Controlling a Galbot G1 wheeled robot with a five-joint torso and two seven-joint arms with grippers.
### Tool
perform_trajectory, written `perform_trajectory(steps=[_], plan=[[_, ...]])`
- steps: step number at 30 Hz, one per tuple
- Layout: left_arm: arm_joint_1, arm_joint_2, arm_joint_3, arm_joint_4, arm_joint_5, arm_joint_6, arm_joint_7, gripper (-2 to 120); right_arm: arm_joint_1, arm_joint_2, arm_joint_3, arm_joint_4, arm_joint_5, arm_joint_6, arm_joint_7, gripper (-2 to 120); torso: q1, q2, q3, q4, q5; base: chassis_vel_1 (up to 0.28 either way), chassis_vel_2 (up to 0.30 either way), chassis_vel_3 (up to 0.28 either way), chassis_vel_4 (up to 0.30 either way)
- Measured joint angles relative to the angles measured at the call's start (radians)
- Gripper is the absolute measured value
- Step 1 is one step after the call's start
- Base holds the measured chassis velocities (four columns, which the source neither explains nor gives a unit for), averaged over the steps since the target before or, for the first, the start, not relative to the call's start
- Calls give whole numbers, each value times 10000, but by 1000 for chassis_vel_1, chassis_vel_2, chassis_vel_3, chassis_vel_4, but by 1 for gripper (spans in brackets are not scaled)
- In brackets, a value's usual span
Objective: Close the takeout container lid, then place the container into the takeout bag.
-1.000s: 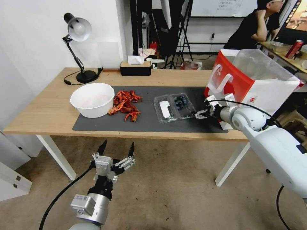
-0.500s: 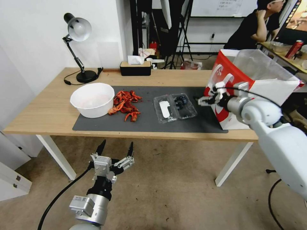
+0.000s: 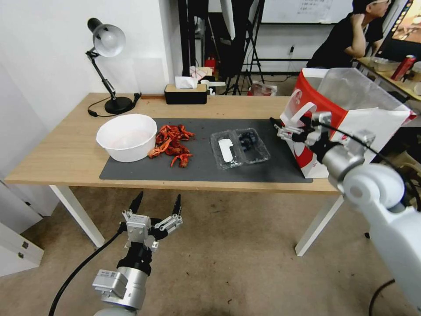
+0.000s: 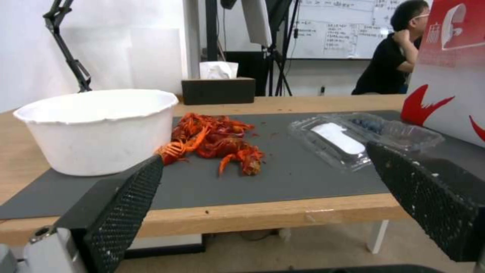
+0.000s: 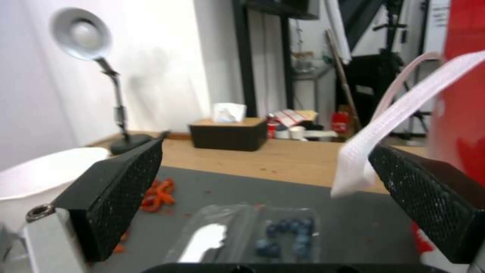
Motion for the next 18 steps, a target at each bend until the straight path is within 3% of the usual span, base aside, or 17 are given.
perform_trajectory(steps=[9,15,18], plan=[[-86,114,72,110,-107,-45,-15,100,-2123,864,440,427,-866,650,-1075,100,0,0,1,-1,1,0,0,0,0],[-142,144,101,134,-242,-133,-19,100,-2769,1364,549,750,-1046,1080,-1095,100,1,0,1,1,0,0,0,0,0],[-174,205,169,185,-469,-187,-12,100,-3378,1684,815,980,-1429,1757,-1038,100,2,0,1,0,1,0,0,0,0]])
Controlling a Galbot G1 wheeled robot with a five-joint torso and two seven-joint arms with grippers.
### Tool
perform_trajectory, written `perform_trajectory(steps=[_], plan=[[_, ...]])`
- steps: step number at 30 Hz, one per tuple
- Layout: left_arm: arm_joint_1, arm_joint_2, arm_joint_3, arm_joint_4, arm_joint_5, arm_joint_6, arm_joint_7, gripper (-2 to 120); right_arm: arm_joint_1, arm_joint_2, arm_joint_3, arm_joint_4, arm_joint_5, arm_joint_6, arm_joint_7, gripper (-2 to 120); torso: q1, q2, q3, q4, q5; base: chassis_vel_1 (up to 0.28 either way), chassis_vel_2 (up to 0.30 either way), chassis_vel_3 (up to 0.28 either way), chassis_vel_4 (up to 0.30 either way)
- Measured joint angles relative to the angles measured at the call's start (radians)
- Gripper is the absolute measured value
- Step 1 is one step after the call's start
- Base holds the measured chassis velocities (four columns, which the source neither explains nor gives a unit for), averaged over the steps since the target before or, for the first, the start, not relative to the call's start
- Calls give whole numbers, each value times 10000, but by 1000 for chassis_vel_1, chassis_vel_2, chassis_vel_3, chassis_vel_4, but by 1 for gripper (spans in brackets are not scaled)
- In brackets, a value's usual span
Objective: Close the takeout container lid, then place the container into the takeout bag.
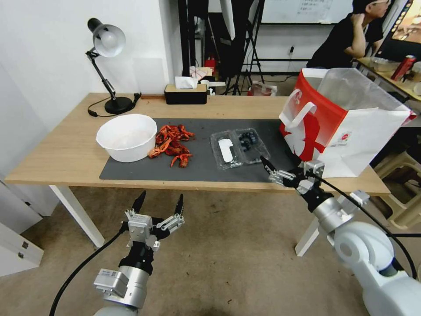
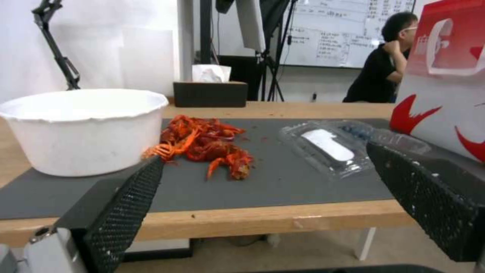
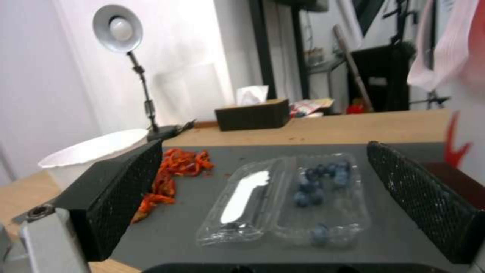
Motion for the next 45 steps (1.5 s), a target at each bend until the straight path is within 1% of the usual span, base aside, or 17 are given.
perform_trajectory(steps=[7,8,12,15,18,21,23,25,27,29,30,32,33,35,38,39,45], plan=[[-129,74,164,146,-201,0,9,100,-1197,461,546,114,-826,1516,109,100,0,0,0,-2,-1,0,0,0,0],[-177,86,232,205,-268,1,15,100,-1630,652,787,114,-987,1935,122,100,0,0,0,-1,0,0,0,0,0],[-279,135,401,287,-588,81,21,100,-2501,982,1249,9,-1052,2636,116,100,0,-1,-1,-4,0,0,0,0,0],[-317,120,457,306,-844,110,21,100,-2757,1066,1345,-86,-978,2842,101,100,-1,-1,0,-4,0,0,0,0,0],[-331,77,520,306,-1179,116,14,100,-2794,1079,1348,-142,-891,2893,93,100,-1,-1,0,0,1,0,0,0,0],[-483,19,873,140,-2452,179,-128,100,-2499,993,1128,-278,-726,2852,106,100,-1,-1,-1,1,1,0,0,0,0],[-569,31,995,102,-2819,220,-196,100,-2400,963,1043,-310,-709,2819,109,100,-1,-1,-1,7,2,0,0,0,0],[-956,183,1315,70,-3775,435,-363,100,-2374,963,980,-330,-697,2776,108,100,0,-2,0,2,0,0,0,0,0],[-1055,232,1394,73,-3982,469,-392,100,-2383,966,980,-327,-697,2766,108,100,0,-1,0,0,-1,0,0,0,0],[-1705,588,1847,243,-5256,532,-769,100,-2464,1001,1005,-211,-697,2672,101,100,-1,-1,0,1,0,0,0,0,0],[-1705,588,1847,243,-5256,532,-769,100,-2464,1001,1005,-211,-697,2672,101,100,-1,-1,0,1,0,0,0,0,0],[-2443,979,2269,544,-6605,522,-1227,100,-2575,1015,1092,-68,-708,2589,86,100,0,-1,1,-2,-2,0,0,0,0],[-2443,979,2269,544,-6605,522,-1227,100,-2575,1015,1092,-68,-708,2589,86,100,0,-1,1,-2,-2,0,0,0,0],[-3164,1305,2655,865,-7439,533,-1546,100,-2706,1034,1180,61,-749,2531,77,100,-1,-1,1,0,-1,0,0,0,0],[-3668,1473,2956,1079,-7822,553,-1724,100,-2804,1067,1231,121,-808,2504,75,100,-1,-1,1,-1,0,0,0,0,0],[-4172,1554,3246,1338,-8016,576,-1922,100,-2865,1100,1262,160,-848,2491,75,100,-1,-1,1,-1,-1,0,0,0,0],[-5092,1579,3742,1829,-8387,669,-2460,100,-2938,1189,1334,257,-923,2408,94,100,0,-2,2,-1,0,0,0,0,0]])
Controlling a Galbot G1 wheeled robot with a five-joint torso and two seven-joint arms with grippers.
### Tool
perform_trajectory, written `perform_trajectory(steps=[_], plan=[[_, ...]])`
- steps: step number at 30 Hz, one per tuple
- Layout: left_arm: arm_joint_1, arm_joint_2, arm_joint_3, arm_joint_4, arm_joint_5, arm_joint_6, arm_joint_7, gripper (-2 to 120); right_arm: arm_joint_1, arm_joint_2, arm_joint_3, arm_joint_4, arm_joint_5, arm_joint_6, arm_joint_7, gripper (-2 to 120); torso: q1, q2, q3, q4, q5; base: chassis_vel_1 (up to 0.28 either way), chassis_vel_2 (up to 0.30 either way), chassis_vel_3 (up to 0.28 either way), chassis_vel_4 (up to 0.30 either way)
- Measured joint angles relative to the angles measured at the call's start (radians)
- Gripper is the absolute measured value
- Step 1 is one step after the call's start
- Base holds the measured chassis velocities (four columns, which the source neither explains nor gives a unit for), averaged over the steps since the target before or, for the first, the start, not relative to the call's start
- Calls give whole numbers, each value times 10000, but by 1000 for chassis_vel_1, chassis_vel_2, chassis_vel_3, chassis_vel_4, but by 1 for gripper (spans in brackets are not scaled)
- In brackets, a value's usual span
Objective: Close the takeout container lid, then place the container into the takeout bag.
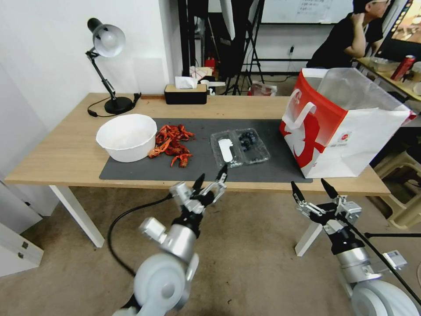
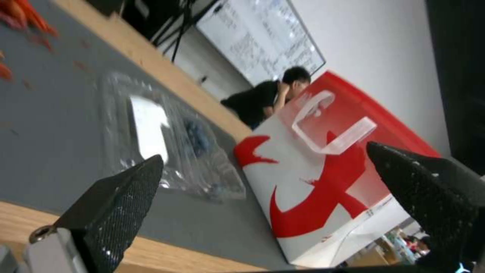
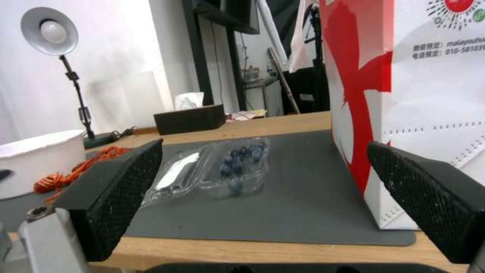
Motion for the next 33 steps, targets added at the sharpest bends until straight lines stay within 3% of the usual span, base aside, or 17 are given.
perform_trajectory(steps=[2,6,15,33], plan=[[-353,-26,184,140,-285,136,-347,100,-2,41,17,25,-33,-31,14,100,0,0,0,1,1,0,0,0,0],[-2219,-275,972,956,-1876,824,-1795,100,193,169,-95,27,-254,-160,116,100,0,0,0,2,0,0,0,0,0],[-3755,-977,1512,1929,-3150,1007,-2558,100,353,332,-269,-146,-491,-178,134,100,0,0,-1,0,1,0,0,0,0],[-4615,-2402,1975,3793,-3176,901,-3262,100,514,527,-259,-312,-487,-163,77,100,-1,1,-1,1,0,0,0,0,0]])
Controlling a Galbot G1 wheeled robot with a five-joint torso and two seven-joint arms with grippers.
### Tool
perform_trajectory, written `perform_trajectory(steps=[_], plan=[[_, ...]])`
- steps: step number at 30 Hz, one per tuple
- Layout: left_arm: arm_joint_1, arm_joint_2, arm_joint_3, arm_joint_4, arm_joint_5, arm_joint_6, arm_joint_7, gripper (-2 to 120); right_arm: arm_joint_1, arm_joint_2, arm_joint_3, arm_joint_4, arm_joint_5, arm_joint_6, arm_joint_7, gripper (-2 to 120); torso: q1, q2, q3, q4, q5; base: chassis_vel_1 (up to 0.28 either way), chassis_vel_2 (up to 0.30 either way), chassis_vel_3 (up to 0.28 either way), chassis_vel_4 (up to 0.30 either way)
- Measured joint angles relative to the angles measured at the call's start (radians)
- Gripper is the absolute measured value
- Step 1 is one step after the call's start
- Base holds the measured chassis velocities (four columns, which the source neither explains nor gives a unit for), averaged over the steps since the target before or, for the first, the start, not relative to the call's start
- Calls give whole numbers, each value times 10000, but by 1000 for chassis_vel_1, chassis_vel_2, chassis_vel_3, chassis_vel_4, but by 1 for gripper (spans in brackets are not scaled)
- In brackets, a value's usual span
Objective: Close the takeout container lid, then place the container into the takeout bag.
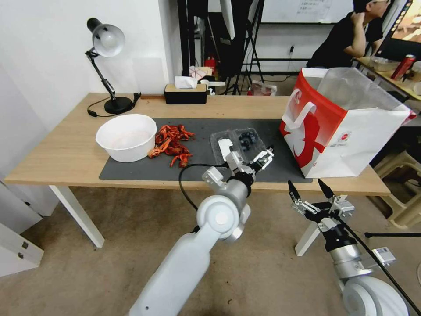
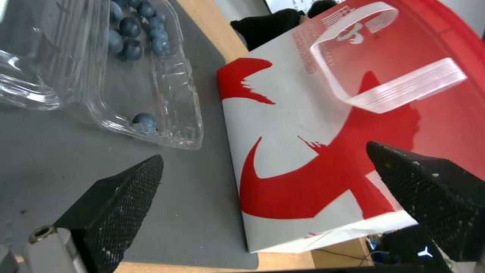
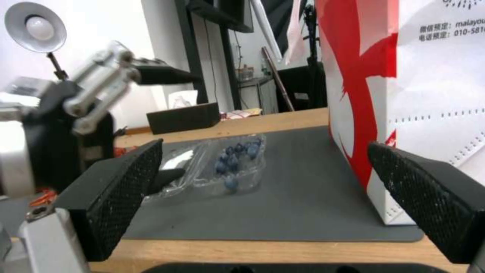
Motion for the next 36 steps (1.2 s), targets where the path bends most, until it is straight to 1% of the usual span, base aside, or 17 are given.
perform_trajectory(steps=[4,10,18,30,36], plan=[[-126,-247,-23,375,108,-53,-142,100,-10,-4,26,33,8,-8,5,100,-1,0,-1,0,0,0,0,0,0],[-187,-257,-41,565,139,-102,-252,100,3,-22,59,33,39,-13,14,100,0,1,-1,0,0,0,0,0,0],[-342,-201,-267,855,80,-145,-554,100,52,-10,36,3,43,-24,17,100,0,1,-1,-1,0,0,0,0,0],[-307,-96,-519,884,-93,-93,-807,100,187,-90,-52,-51,48,-78,45,100,0,1,-1,0,0,0,0,0,0],[-303,-65,-552,791,-224,-46,-1107,100,269,-103,-143,-70,32,-116,87,100,0,1,-1,0,0,0,0,0,0]])
